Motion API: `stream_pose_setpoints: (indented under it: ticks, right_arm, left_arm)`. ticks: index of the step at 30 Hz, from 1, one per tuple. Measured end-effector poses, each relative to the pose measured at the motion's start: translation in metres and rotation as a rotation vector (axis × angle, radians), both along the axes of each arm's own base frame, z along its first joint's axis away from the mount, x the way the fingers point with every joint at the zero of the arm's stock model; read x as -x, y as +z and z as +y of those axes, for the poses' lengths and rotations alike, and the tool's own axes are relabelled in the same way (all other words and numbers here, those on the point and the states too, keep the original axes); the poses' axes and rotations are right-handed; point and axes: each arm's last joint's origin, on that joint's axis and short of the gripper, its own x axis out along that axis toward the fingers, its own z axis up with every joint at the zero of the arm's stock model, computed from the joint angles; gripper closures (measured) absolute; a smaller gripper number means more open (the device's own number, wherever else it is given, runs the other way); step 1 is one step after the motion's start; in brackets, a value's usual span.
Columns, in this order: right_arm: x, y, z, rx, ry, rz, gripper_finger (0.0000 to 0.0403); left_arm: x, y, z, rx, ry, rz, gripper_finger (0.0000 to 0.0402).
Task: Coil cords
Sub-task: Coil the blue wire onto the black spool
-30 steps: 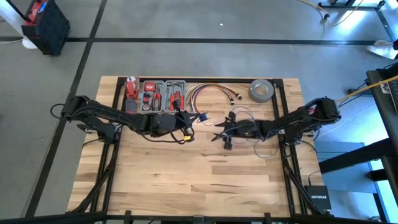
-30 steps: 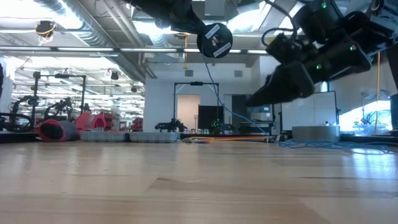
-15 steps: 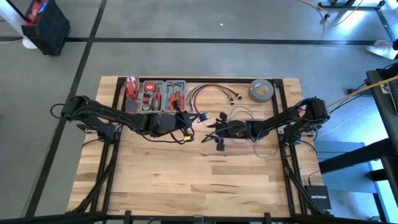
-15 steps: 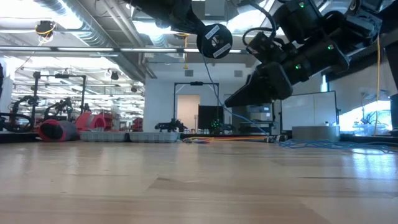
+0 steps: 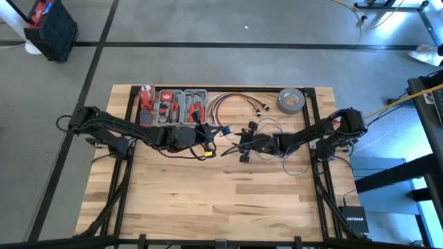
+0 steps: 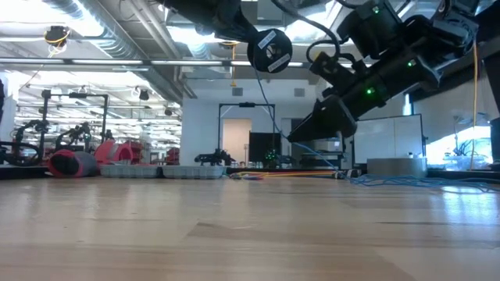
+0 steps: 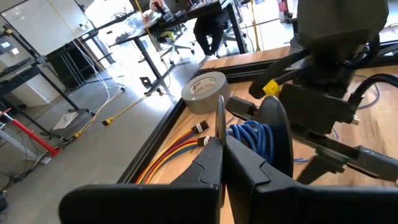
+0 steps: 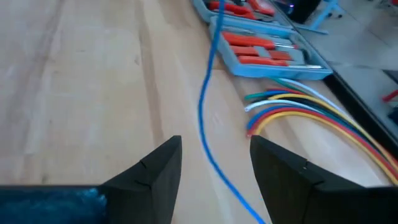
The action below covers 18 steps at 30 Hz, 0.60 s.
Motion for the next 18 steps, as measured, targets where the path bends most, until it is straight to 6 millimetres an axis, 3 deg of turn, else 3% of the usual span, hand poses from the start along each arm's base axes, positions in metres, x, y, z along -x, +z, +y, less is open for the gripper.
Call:
stream_pose_setpoints:
  ticks: [5, 13, 18]
  right_arm:
    - [0.000, 0.000, -0.007, -0.013, 0.002, -0.002, 0.0225]
    - [-0.005, -0.020, -0.009, 0.000, 0.017, 0.048, 0.0318]
    - [-0.003, -0.017, -0.011, 0.073, -0.041, 0.062, 0.0384]
  left_arm:
    - [0.000, 0.000, 0.000, 0.000, 0.000, 0.000, 0.0402]
    - [0.000, 0.000, 0.000, -0.001, 0.000, 0.000, 0.0402]
    - [0.000, 0.000, 0.000, -0.002, 0.000, 0.002, 0.0402]
